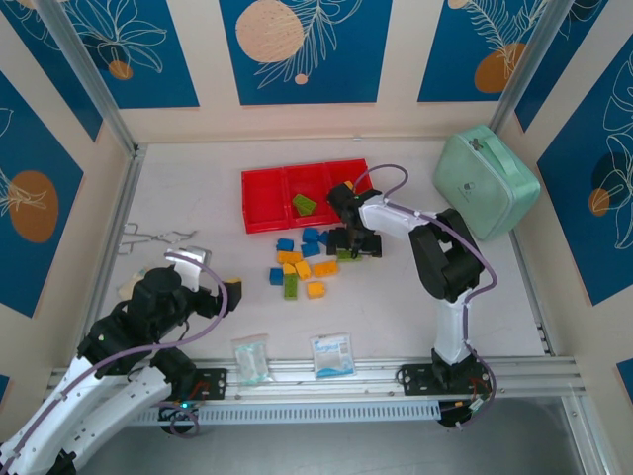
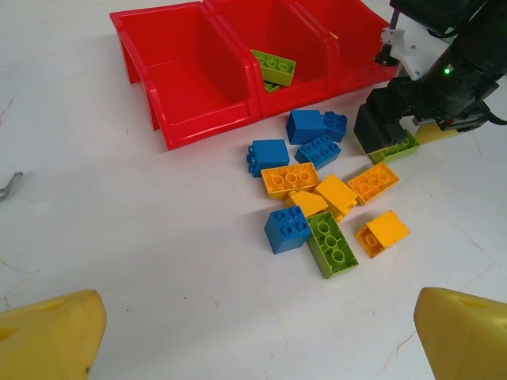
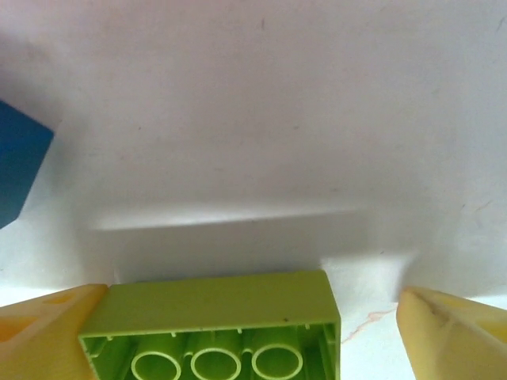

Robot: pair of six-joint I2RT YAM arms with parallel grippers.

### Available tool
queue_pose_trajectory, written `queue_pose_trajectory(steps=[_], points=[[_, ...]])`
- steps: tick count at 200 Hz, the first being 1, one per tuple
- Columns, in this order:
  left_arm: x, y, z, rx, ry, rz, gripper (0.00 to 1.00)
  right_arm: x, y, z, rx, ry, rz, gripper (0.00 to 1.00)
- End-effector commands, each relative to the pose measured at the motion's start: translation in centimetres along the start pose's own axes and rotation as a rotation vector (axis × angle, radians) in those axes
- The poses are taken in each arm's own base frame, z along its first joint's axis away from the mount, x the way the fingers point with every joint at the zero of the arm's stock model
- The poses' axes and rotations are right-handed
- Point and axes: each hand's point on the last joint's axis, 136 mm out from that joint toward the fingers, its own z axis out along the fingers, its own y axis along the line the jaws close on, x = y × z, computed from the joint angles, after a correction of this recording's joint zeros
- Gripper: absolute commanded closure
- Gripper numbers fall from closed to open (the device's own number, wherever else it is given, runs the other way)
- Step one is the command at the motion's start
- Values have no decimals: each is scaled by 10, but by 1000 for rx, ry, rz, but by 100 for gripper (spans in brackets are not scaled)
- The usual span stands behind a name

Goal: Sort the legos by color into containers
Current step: Pick up the lego from the center of the table.

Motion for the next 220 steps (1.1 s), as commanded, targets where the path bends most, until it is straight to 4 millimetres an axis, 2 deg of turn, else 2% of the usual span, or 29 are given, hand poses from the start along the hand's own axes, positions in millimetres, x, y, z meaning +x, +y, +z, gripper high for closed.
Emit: queue_pose_trajectory(steps=[1,52,92,107,120,152,167,193,220], points=[[-2,-4,0,18,-5,3,1,-2,-3,4,24,8,-14,12],[-2,-4,0,17,-5,1,1,-1,-9,14,44,-3,-45,21],[-2,-5,0,20,-5,2,1,4,-8,13,25,-8,-53,36],[-2,-5,0,22,-4,2,0,2,3,3,-30,-12,-67,47],[-2,-4,0,18,-6,2,1,-3,19,-16,-104,-38,-96,58],[-2,-5,0,22,-4,3,1,-31,53,-82,-256,-176,-161,61],[-2,-4,0,18,-5,3,1,-51,67,-108,-299,-247,-187,61],[-1,-2,0,7,-3,1,1,-92,84,-125,-323,-280,-182,64],[-2,-1,-2,3,-10,-1,1,-132,106,-126,-380,-311,-139,65]])
